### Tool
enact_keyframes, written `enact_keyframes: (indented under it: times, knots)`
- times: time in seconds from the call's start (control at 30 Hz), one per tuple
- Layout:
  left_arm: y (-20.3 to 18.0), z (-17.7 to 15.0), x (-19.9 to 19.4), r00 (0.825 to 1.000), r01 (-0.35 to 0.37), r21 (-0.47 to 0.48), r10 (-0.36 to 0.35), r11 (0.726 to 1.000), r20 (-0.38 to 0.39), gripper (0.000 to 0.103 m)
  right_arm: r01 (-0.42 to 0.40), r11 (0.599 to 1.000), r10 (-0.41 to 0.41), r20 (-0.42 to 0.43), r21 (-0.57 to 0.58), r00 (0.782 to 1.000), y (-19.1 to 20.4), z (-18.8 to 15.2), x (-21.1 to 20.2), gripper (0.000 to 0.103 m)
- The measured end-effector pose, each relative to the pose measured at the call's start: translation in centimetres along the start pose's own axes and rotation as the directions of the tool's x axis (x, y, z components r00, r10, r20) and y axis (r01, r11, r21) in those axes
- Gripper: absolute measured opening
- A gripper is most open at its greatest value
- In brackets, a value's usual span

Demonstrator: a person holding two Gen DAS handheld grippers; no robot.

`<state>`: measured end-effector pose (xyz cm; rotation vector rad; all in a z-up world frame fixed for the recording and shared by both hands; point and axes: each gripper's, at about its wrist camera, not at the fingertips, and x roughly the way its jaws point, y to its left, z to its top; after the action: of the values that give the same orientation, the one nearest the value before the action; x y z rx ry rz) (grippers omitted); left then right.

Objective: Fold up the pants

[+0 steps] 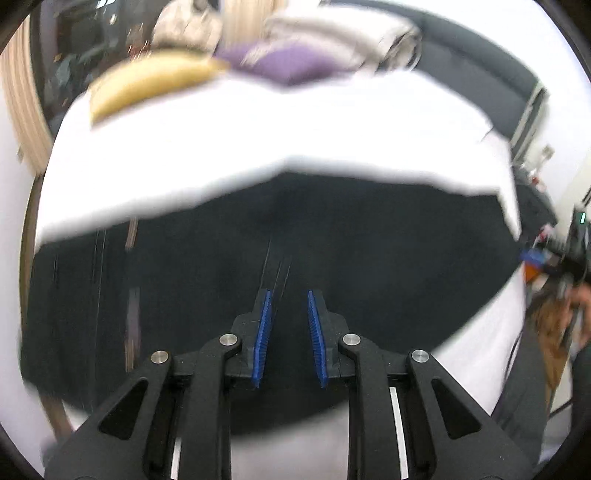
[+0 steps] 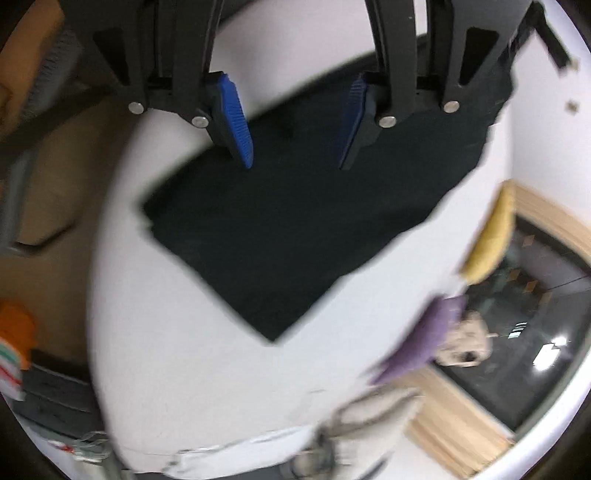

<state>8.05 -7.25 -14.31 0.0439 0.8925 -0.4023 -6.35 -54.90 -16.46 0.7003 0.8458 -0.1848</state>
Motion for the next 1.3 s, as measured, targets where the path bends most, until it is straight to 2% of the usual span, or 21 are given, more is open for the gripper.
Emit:
enact_keyframes:
  times: [0.07, 0.13, 0.2, 0.23, 0.27, 0.3, 0.33, 0.4, 0.43, 0.5, 0.53, 0.57, 0.6, 0.63, 0.7, 0.83, 0.9, 1.0, 1.03, 1.17, 1.3]
  knots:
    - [-1.7, 4.8, 2.8, 0.992, 0.129, 0.047, -0.129, 0.991, -0.005, 0.020, -0.054, 0.998, 0.053, -0.018, -0.044, 0.998, 1.7, -0.1, 1.1, 0.051]
    - [-3.2, 7.9, 7.6, 0.969, 0.238, 0.063, -0.233, 0.969, -0.080, 0.020, -0.093, 0.994, 0.091, -0.039, -0.054, 0.995, 2.5, -0.7, 2.3, 0.051]
    - [-4.1, 9.1, 13.2, 0.946, 0.257, 0.097, -0.230, 0.962, -0.228, 0.020, -0.093, 0.995, 0.091, -0.050, -0.044, 0.995, 2.4, -0.7, 4.0, 0.053]
    - [-3.9, 8.9, 16.3, 0.933, 0.234, 0.125, -0.187, 0.964, -0.307, 0.020, -0.065, 0.998, 0.063, -0.077, -0.022, 0.995, 0.7, -1.2, 4.5, 0.051]
    - [-3.0, 8.9, 18.5, 0.922, 0.240, 0.118, -0.188, 0.963, -0.340, 0.020, -0.058, 0.998, 0.057, -0.087, -0.004, 0.995, -0.4, -1.4, 4.8, 0.046]
    - [-1.3, 9.4, 18.9, 0.914, 0.282, 0.050, -0.253, 0.958, -0.318, 0.019, -0.066, 0.998, 0.067, -0.079, 0.010, 0.995, -1.0, -1.1, 5.0, 0.038]
    - [-0.4, 10.0, 19.1, 0.912, 0.283, 0.007, -0.266, 0.959, -0.311, 0.015, -0.053, 0.999, 0.054, -0.070, 0.009, 0.996, -0.1, -0.5, 5.5, 0.037]
    - [2.5, 11.1, 18.6, 0.953, 0.166, -0.026, -0.167, 0.986, -0.251, 0.014, -0.019, 1.000, 0.019, -0.050, -0.005, 0.999, -0.5, -0.2, 5.2, 0.037]
    - [4.6, 11.6, 18.4, 0.965, 0.124, -0.062, -0.135, 0.990, -0.227, 0.014, -0.009, 1.000, 0.009, -0.044, -0.002, 0.999, -1.3, -0.2, 4.5, 0.037]
    - [6.7, 12.0, 17.8, 0.966, 0.122, -0.127, -0.147, 0.984, -0.214, 0.014, 0.006, 1.000, -0.006, -0.043, 0.009, 0.999, -1.9, 0.2, 3.2, 0.038]
    - [6.8, 12.2, 16.3, 0.981, 0.028, -0.084, -0.044, 0.996, -0.188, 0.014, 0.033, 0.999, -0.034, -0.030, -0.005, 0.999, -2.0, -0.1, 2.0, 0.044]
    - [6.4, 12.3, 15.0, 0.988, -0.023, -0.040, 0.016, 0.999, -0.155, 0.014, 0.047, 0.999, -0.047, -0.008, -0.013, 0.999, -2.0, -0.3, 1.3, 0.050]
    - [6.0, 12.2, 13.7, 0.992, -0.034, -0.021, 0.032, 0.999, -0.122, 0.014, 0.045, 0.999, -0.045, 0.029, -0.011, 0.999, -1.9, -1.3, -0.3, 0.061]
    - [5.7, 11.8, 11.4, 0.998, -0.013, -0.020, 0.011, 1.000, -0.067, 0.014, 0.031, 0.999, -0.032, 0.072, 0.005, 0.997, -2.4, -1.9, -2.2, 0.072]
    - [5.3, 10.5, 8.3, 1.000, 0.020, -0.014, -0.020, 1.000, -0.013, 0.014, 0.026, 0.997, -0.036, 0.139, 0.068, 0.990, -3.8, -2.4, -4.5, 0.078]
    - [2.9, 4.9, 4.0, 0.999, 0.025, 0.029, -0.026, 0.999, 0.033, 0.014, 0.010, 0.981, -0.038, 0.138, 0.194, 0.990, -6.0, -2.3, -4.5, 0.078]
    - [2.3, 2.1, 4.1, 1.000, 0.029, 0.032, -0.029, 0.999, -0.001, 0.014, -0.023, 0.965, -0.017, 0.152, 0.261, 0.988, -6.9, -2.5, -4.0, 0.078]
    - [2.7, -1.8, 7.2, 0.993, 0.021, -0.050, -0.027, 0.999, -0.115, 0.014, -0.077, 0.929, 0.018, 0.164, 0.362, 0.986, -9.0, -2.9, -2.6, 0.078]
    - [1.6, -3.4, 8.0, 0.991, 0.020, -0.061, -0.028, 0.998, -0.128, 0.014, -0.134, 0.908, 0.065, 0.183, 0.397, 0.981, -10.5, -3.3, -2.5, 0.078]
    - [1.4, -3.8, 7.9, 0.992, 0.010, -0.031, -0.014, 0.999, -0.122, 0.014, -0.222, 0.885, 0.130, 0.240, 0.409, 0.962, -11.2, -2.4, -1.1, 0.072]
    - [1.6, -4.3, 7.8, 0.992, 0.018, -0.042, -0.023, 0.999, -0.123, 0.014, -0.312, 0.835, 0.213, 0.257, 0.454, 0.943, -13.1, -2.0, -0.3, 0.057]
